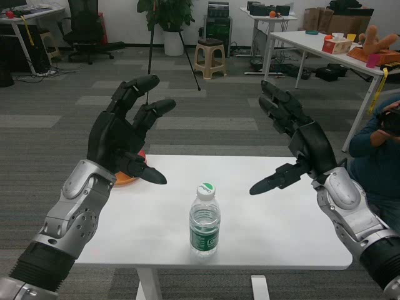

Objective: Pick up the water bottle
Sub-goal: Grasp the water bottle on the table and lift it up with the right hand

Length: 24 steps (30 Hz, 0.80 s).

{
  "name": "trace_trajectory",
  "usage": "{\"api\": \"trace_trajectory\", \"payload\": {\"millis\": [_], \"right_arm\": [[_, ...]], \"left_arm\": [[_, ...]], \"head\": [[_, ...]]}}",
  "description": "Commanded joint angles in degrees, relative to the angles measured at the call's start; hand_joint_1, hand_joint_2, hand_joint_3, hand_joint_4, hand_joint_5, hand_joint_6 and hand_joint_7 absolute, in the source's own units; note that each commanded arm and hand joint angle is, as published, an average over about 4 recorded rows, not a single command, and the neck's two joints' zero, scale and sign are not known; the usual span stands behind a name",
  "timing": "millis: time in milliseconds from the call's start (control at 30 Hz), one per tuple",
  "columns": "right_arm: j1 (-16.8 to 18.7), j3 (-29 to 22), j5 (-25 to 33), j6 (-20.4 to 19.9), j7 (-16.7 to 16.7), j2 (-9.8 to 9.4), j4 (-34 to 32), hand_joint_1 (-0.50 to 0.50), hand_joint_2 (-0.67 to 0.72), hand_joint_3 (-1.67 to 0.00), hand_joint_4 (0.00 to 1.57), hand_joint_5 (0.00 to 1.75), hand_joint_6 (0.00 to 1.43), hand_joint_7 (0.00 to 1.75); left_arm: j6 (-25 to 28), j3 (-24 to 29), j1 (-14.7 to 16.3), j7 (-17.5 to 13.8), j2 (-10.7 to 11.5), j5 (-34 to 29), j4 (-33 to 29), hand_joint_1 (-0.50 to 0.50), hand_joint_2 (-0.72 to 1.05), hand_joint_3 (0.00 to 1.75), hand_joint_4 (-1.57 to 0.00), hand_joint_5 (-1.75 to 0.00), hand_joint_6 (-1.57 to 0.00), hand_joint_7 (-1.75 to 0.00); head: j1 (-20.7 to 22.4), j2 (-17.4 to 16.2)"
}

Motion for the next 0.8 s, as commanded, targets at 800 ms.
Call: {"api": "trace_trajectory", "payload": {"millis": [800], "right_arm": [[-0.24,14.41,0.19,0.27,1.51,6.99,17.92,-0.5,0.09,-0.08,0.0,0.0,0.0,0.14]], "left_arm": [[0.01,1.76,0.17,-0.07,-0.61,0.26,1.1,-0.5,-0.02,0.0,0.0,-1.03,0.0,-0.98]], "head": [[-1.73,-2.31]]}}
